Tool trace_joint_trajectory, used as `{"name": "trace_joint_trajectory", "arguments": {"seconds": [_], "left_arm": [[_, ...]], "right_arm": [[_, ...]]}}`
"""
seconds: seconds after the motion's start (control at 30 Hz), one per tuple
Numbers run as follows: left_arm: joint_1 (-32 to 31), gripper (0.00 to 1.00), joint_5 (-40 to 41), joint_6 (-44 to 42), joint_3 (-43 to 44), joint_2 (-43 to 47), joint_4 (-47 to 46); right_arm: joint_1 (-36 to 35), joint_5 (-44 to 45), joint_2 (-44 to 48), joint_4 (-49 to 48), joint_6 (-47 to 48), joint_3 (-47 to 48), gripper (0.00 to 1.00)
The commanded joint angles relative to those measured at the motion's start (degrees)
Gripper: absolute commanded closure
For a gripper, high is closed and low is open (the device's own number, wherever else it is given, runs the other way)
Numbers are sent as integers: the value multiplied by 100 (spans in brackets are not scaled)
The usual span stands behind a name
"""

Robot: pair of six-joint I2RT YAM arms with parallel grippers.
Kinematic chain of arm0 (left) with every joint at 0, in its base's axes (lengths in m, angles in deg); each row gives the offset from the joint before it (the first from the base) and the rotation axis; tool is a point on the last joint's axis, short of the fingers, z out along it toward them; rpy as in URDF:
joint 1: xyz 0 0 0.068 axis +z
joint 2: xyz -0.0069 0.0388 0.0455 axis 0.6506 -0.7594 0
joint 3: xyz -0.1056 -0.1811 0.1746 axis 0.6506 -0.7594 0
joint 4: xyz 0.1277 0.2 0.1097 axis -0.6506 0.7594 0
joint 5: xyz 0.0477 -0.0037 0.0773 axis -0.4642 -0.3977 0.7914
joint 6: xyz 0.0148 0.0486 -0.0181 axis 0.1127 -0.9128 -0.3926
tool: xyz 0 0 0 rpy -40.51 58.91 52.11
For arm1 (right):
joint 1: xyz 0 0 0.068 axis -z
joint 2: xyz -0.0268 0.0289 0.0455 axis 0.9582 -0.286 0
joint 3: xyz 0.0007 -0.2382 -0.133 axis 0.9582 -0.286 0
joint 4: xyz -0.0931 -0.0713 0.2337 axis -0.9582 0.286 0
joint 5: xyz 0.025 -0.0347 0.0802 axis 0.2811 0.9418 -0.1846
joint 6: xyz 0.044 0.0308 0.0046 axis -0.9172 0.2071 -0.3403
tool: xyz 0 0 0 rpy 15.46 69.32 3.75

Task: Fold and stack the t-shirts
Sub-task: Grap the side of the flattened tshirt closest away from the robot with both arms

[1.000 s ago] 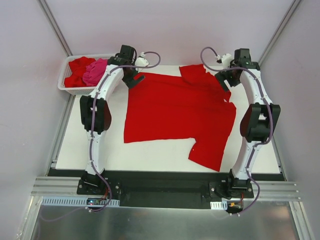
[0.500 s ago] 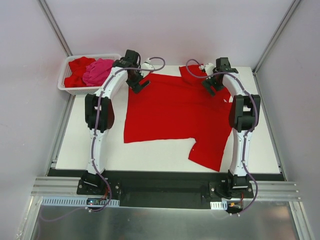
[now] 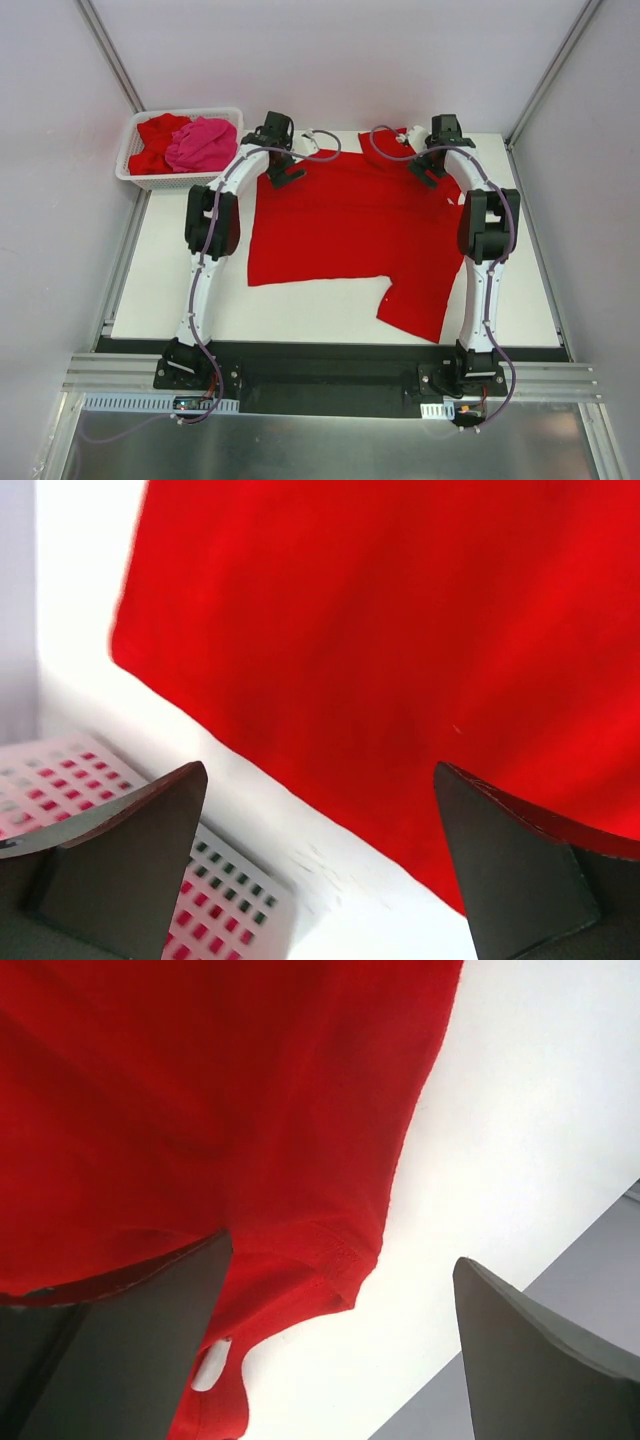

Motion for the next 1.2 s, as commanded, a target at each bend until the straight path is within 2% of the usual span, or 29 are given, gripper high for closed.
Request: {"name": "trace_joint_trajectory", "arguments": {"seconds": [0.0,0.57,0.67,0.87,1.17], "left_arm": [[-83,2,563,-566,192,-65,-807],[-118,1,1205,-1207,-591,146,-2485],[-127,1,1319,-1321,-599,32,-2688],[-170,1,1416,-1357,-591,-126,-2882],[-337,1,1434,-1243,-722,-135,-3093]], "right_arm": [[14,365,-6,-299,476,-161,4],[102,717,-498,-634,1162,-82,4],[102,796,-455,-1010,1303,-266,4],[84,954,-454,-1547,1470,-522,4],[-21,981,-218,-1671,1356,-811,4]]}}
